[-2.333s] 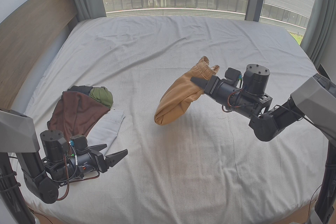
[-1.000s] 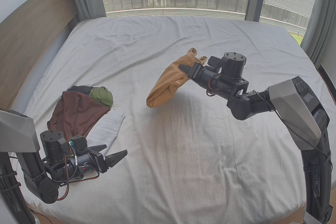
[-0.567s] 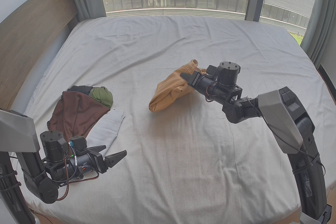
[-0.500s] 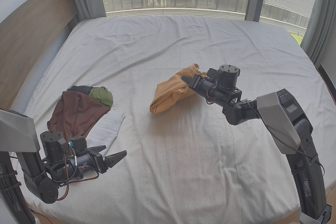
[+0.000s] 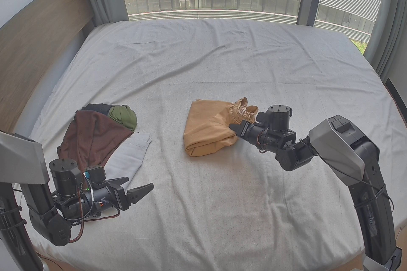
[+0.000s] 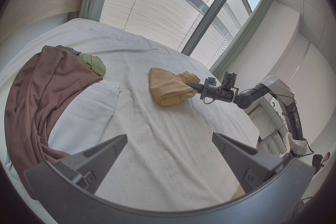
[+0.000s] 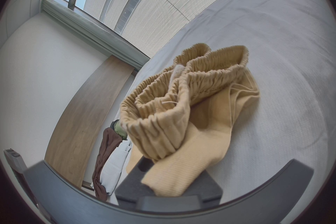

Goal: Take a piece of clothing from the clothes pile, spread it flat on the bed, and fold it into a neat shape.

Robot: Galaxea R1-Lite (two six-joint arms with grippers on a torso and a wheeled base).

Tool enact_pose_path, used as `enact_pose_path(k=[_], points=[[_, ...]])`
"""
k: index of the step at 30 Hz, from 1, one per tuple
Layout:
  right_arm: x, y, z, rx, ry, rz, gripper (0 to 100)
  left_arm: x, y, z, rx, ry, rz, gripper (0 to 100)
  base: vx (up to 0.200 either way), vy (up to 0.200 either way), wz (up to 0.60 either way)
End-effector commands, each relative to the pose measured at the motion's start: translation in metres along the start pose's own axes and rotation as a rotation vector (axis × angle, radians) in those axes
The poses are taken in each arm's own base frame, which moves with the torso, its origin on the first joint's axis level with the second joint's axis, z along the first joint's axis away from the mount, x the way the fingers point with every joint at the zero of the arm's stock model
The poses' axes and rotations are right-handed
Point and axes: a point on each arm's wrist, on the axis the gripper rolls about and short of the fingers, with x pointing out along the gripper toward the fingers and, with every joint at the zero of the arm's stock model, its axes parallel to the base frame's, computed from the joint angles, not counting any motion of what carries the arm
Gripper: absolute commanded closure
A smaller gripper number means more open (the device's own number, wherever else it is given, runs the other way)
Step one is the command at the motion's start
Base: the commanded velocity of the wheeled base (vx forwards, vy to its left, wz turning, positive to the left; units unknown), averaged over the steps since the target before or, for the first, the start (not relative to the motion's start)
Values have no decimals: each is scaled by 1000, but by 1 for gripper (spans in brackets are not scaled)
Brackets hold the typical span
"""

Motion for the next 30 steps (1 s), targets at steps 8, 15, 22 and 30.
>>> enact_pose_path(k=[8,15,22,30], points=[[-17,-18,-10,-9,-5,-83,100,0,0,0,0,0,-3,0,0,0,0],[-23,-27,-22,-4,12,-114,100,0,-1,0,1,1,-3,0,0,0,0],[-25,-30,-24,-1,17,-126,100,-1,-1,1,3,-2,-4,0,0,0,0],[-63,-16,-36,-6,101,-207,0,-1,-1,1,5,-5,-6,0,0,0,0]])
